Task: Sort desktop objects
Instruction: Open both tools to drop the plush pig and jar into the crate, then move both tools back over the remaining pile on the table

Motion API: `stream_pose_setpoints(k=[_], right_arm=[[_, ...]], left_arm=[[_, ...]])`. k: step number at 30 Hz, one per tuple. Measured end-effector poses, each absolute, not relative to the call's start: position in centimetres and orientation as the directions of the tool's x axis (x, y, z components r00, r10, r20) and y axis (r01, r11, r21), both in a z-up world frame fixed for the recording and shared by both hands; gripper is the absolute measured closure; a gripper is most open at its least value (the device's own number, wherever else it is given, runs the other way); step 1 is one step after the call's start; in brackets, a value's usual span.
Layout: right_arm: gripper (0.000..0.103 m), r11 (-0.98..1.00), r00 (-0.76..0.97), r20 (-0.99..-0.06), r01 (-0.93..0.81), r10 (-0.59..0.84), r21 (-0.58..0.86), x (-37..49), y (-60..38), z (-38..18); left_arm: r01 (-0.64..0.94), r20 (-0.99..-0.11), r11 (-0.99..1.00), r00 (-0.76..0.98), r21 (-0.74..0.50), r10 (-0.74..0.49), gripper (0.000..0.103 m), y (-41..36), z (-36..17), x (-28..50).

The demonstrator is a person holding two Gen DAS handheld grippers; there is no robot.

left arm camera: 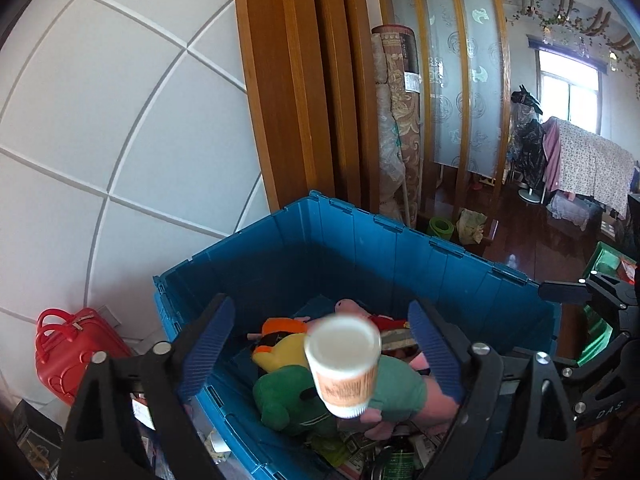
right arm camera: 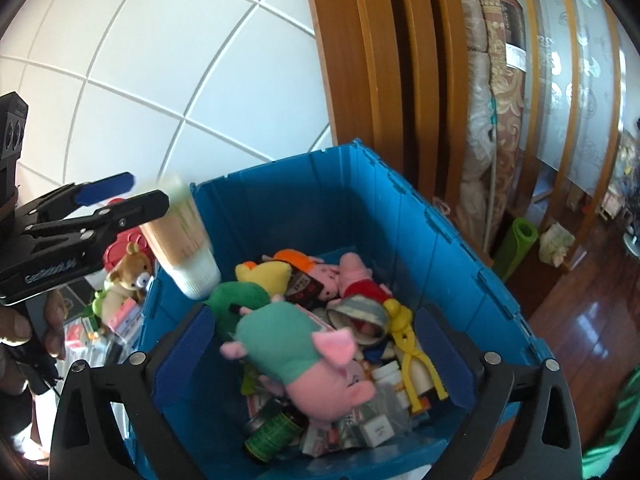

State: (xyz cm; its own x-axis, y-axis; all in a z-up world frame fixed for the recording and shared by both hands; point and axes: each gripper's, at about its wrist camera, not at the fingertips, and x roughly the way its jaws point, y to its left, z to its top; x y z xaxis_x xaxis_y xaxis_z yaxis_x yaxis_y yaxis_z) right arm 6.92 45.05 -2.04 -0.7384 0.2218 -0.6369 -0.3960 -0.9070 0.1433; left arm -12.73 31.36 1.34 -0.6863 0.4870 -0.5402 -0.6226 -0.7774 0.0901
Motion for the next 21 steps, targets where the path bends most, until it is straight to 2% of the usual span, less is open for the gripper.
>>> stream_pose_setpoints(k=[10,21], right_arm=[[0.000,-0.914,-0.744,-0.630,-0.384,0.223,0.130,6.3,44.5,-1.7],[0.000,-0.937,-0.761,-0.620,-0.330,0.192,0.116,5.7,40.7,-0.8]], left_arm=[[-0.579,-0.563,-0.805,-0.710,0.127,0.423,0.012,29.8,1.1,-12.8],[-0.526,-0.565,-0.844,-0.729,0.101,0.387,0.012,24.8,0.6,-11.9]])
